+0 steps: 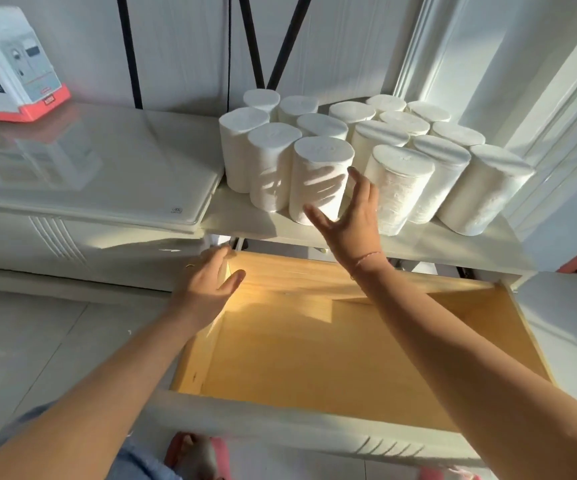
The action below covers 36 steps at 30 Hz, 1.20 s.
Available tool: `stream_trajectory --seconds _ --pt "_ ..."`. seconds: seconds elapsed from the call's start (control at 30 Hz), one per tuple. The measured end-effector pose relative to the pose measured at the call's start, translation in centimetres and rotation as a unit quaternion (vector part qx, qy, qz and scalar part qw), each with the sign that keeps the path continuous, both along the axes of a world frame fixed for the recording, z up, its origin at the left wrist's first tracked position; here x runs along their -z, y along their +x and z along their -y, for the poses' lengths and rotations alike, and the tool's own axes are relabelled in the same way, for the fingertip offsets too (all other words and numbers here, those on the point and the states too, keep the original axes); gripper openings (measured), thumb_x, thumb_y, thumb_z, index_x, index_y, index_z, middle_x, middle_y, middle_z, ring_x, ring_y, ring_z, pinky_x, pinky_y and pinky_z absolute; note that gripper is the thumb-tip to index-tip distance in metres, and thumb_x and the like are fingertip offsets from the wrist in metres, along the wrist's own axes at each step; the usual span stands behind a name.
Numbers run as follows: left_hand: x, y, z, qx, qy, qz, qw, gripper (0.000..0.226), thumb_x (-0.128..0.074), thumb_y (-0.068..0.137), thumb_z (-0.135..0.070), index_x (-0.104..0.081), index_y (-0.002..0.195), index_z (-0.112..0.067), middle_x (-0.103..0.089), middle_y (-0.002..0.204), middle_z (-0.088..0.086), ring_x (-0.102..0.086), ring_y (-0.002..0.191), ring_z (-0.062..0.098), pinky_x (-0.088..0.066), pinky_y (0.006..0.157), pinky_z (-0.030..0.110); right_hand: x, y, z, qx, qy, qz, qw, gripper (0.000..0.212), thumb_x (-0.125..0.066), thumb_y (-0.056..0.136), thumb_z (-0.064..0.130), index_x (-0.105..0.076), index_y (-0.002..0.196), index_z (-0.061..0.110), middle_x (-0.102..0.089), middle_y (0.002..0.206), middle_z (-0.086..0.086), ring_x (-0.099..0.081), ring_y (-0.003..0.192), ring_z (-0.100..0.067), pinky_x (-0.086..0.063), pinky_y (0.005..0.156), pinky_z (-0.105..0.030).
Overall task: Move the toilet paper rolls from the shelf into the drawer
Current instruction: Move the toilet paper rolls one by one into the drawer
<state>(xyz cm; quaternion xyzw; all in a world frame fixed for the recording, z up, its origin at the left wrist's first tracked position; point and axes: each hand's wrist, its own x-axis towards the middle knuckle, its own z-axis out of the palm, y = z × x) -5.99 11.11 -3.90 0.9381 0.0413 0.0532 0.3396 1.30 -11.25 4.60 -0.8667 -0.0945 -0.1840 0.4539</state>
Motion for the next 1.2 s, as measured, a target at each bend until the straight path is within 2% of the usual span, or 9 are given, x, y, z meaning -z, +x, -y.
stream_trajectory --seconds 0.3,0.43,0.53,0.6,0.7,0.83,1.0,1.13,1.2 --pt "3.6 0.3 0.2 0.044 0.096 -0.008 0.994 0.077 -0.034 0.088 -0.061 0.0 0.148 -0.027 0.02 0.154 -0.018 0.006 0.143 0.006 -0.013 0.112 0.032 -0.6 8.3 -4.4 0.111 0.079 0.011 0.991 0.098 -0.08 0.063 0.044 -0.031 0.144 0.019 -0.038 0.14 -0.01 -0.039 0.131 -0.024 -0.036 0.109 -0.037" --pt "3.4 0.3 0.0 0.049 0.09 -0.017 0.995 0.08 -0.025 0.084 -0.068 0.003 0.148 -0.029 0.021 0.154 -0.017 0.006 0.143 0.006 -0.012 0.112 0.032 -0.6 6.9 -5.0 0.12 0.099 0.022 0.988 0.081 -0.078 0.064 0.036 -0.041 0.133 0.016 -0.043 0.127 -0.007 -0.05 0.116 -0.023 -0.045 0.099 -0.035" --pt "3.2 0.2 -0.1 0.051 0.073 -0.015 0.996 0.081 -0.022 0.085 -0.069 0.002 0.149 -0.026 0.018 0.155 -0.017 0.005 0.142 0.006 -0.007 0.111 0.03 0.2 2.2 -4.3 0.032 0.098 0.066 0.992 0.075 -0.079 0.063 0.038 -0.045 0.125 0.013 -0.046 0.123 -0.006 -0.049 0.112 -0.016 -0.041 0.095 -0.014" --pt "3.1 0.4 -0.1 0.05 0.054 -0.016 0.997 0.076 -0.018 0.087 -0.066 0.001 0.149 -0.026 0.018 0.153 -0.021 0.004 0.142 0.005 -0.007 0.112 0.031 1.4 -1.5 -3.6 -0.049 0.082 0.07 0.993 0.077 -0.08 0.062 0.044 -0.044 0.124 0.017 -0.048 0.124 -0.004 -0.05 0.116 -0.015 -0.041 0.098 -0.017" --pt "3.0 0.6 0.0 0.035 0.006 -0.024 0.999 0.065 -0.016 0.091 -0.06 -0.001 0.148 -0.033 0.011 0.153 -0.023 0.001 0.142 0.004 -0.01 0.114 0.033 4.2 -4.9 -2.8 -0.15 0.059 0.012 0.987 0.078 -0.083 0.058 0.046 -0.041 0.122 0.028 -0.05 0.126 0.001 -0.05 0.121 -0.01 -0.039 0.1 -0.015" --pt "2.8 0.4 0.1 0.008 -0.064 -0.005 0.998 0.057 -0.025 0.095 -0.05 -0.017 0.148 -0.03 -0.006 0.156 -0.016 -0.007 0.142 0.004 -0.013 0.113 0.027 8.4 -5.7 -2.8 -0.134 0.031 -0.143 0.98 0.077 -0.082 0.054 0.049 -0.041 0.118 0.038 -0.046 0.12 0.009 -0.048 0.112 -0.006 -0.031 0.085 0.005" --pt "2.7 0.3 0.2 0.026 -0.001 -0.019 0.999 0.064 -0.019 0.092 -0.058 -0.013 0.148 -0.029 0.004 0.157 -0.018 0.002 0.143 0.004 -0.012 0.116 0.035 11.7 -5.2 -2.4 -0.106 -0.009 -0.18 0.978 0.09 -0.089 0.057 0.038 -0.036 0.13 0.035 -0.039 0.125 0.012 -0.044 0.114 -0.011 -0.03 0.081 0.01" --pt "2.6 0.0 0.3 0.018 0.007 -0.034 0.999 0.065 -0.019 0.091 -0.062 -0.007 0.148 -0.033 0.007 0.156 -0.019 0.004 0.143 0.005 -0.012 0.113 0.037 11.7 -5.8 -2.2 -0.136 -0.022 -0.22 0.966 0.115 -0.085 0.063 0.044 -0.01 0.149 0.037 -0.027 0.146 0.011 -0.03 0.126 -0.007 -0.03 0.106 -0.019" --pt "2.5 0.1 0.3 0.022 0.006 -0.033 0.999 0.066 -0.022 0.091 -0.06 -0.007 0.149 -0.03 0.007 0.156 -0.018 0.003 0.143 0.005 -0.011 0.115 0.036 11.3 -6.1 -1.4 -0.133 -0.014 -0.281 0.95 0.109 -0.073 0.069 0.06 -0.003 0.15 0.038 -0.017 0.155 0.012 -0.028 0.134 -0.013 -0.031 0.109 -0.032"
